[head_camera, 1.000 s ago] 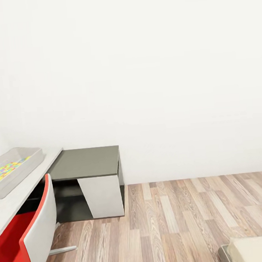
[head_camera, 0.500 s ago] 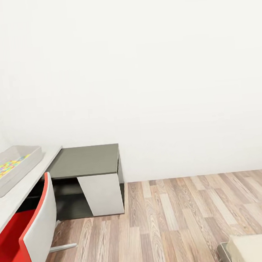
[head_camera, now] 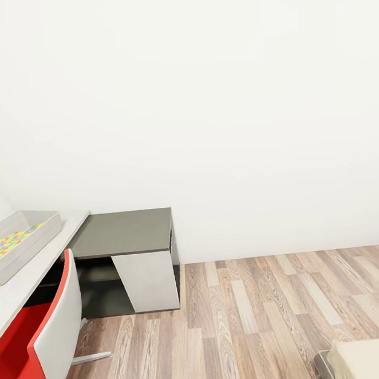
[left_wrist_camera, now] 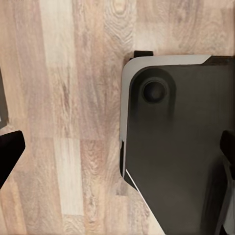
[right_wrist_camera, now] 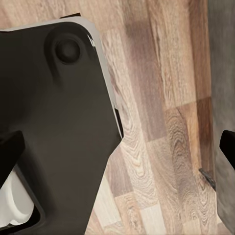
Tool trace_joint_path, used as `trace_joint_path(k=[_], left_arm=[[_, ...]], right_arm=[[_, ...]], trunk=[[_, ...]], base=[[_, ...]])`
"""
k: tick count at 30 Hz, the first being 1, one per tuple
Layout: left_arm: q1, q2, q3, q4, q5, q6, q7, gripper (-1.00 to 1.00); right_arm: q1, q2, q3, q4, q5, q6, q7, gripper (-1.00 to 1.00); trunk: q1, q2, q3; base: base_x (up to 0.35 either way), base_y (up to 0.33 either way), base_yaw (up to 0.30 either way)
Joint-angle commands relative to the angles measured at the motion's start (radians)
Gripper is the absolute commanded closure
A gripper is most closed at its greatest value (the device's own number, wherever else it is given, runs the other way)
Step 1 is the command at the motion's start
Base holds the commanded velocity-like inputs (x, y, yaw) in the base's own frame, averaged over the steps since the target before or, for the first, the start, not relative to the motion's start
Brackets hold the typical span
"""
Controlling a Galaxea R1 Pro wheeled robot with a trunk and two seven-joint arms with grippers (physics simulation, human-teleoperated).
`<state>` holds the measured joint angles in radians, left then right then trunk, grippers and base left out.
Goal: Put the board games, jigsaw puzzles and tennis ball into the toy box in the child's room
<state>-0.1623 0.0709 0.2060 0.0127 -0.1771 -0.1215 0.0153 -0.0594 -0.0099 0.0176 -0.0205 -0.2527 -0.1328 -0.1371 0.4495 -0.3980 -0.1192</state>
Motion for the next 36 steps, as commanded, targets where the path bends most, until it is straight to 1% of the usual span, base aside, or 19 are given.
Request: trace_joint_path(k=[1,7,17,29,36], left_arm=[[-0.001,-0.001,0.009,0.0,-0.011,-0.005,0.002,-1.0],[0.0,-0.001,0.007,0.002,-0.011,-0.004,0.002,-1.0],[0.0,-0.002,0.006,0.002,-0.013,-0.004,0.002,-1.0],[0.0,-0.002,0.006,0.002,-0.015,-0.004,0.002,-1.0],[0.0,-0.002,0.006,0.003,-0.015,-0.004,0.002,-1.0]], right_arm=[[-0.001,-0.002,0.002,0.001,-0.007,-0.003,-0.001,-1.0],[0.0,-0.014,0.003,0.001,-0.004,-0.003,-0.001,-1.0],[0.0,-0.001,0.002,0.001,-0.006,-0.003,-0.001,-1.0],[0.0,-0.01,0.005,0.001,-0.005,-0.004,-0.001,-1.0],[0.0,-0.004,0.003,0.001,-0.005,-0.004,-0.001,-1.0]], trunk=[[0.001,-0.002,-0.002],[0.001,-0.002,-0.002],[0.001,-0.002,-0.002],[0.001,-0.002,-0.002],[0.001,-0.002,-0.002]], base=[[0.0,0.0,0.0],[0.0,0.0,0.0],[0.0,0.0,0.0],[0.0,0.0,0.0],[0.0,0.0,0.0]])
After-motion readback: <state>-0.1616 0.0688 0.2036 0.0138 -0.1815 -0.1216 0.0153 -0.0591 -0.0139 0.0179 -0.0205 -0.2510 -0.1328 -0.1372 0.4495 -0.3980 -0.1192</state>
